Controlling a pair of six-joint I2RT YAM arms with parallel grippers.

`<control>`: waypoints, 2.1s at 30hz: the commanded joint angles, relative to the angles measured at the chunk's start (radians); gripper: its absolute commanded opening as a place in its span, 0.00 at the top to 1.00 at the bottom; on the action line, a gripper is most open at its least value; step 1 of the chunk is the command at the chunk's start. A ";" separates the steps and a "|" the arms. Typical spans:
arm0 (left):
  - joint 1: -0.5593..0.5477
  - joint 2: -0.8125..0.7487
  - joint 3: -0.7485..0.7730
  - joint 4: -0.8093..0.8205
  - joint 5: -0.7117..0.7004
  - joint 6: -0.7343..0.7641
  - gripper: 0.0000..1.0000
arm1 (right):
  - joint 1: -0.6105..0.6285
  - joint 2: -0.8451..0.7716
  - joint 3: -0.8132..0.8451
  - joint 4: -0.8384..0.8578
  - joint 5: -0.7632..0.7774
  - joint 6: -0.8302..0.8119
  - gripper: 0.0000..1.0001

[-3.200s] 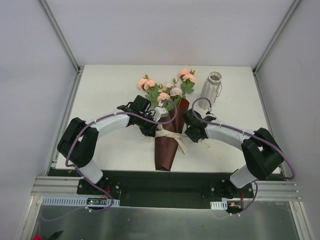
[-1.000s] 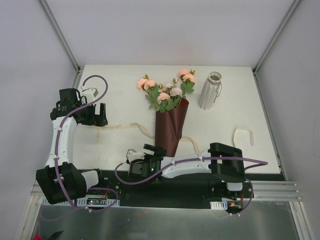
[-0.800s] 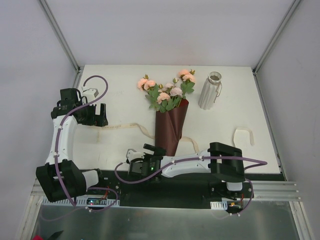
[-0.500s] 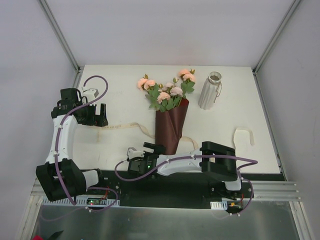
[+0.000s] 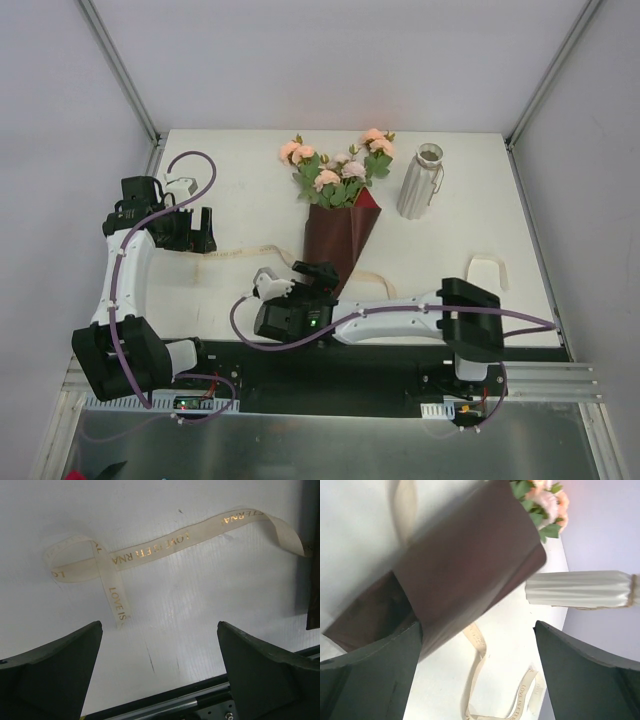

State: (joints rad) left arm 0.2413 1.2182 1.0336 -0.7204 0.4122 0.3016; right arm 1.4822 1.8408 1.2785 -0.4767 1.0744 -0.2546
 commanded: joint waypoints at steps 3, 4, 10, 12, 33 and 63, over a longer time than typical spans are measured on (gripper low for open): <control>-0.007 0.000 0.039 -0.020 0.034 -0.007 0.01 | 0.010 -0.225 -0.022 0.033 0.173 0.055 0.04; -0.008 0.001 0.040 -0.019 0.037 -0.007 0.01 | 0.016 -0.242 -0.025 0.000 0.185 0.101 0.04; -0.007 -0.009 0.062 -0.020 0.057 -0.009 0.01 | 0.036 -0.347 0.021 -0.434 0.321 0.610 0.04; -0.007 -0.017 0.069 -0.025 0.068 -0.006 0.01 | 0.046 -0.347 0.068 -0.736 0.343 0.833 0.04; -0.008 -0.068 0.390 -0.155 0.049 -0.001 0.01 | -0.482 -0.464 0.331 -0.368 -0.013 0.547 0.04; -0.435 0.951 0.839 -0.136 0.277 0.083 0.02 | -0.806 -0.778 0.082 -0.030 -0.692 0.344 0.01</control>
State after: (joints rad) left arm -0.1902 2.1567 1.8469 -0.8375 0.6727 0.3378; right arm 0.6823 1.0496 1.3617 -0.5537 0.4461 0.0952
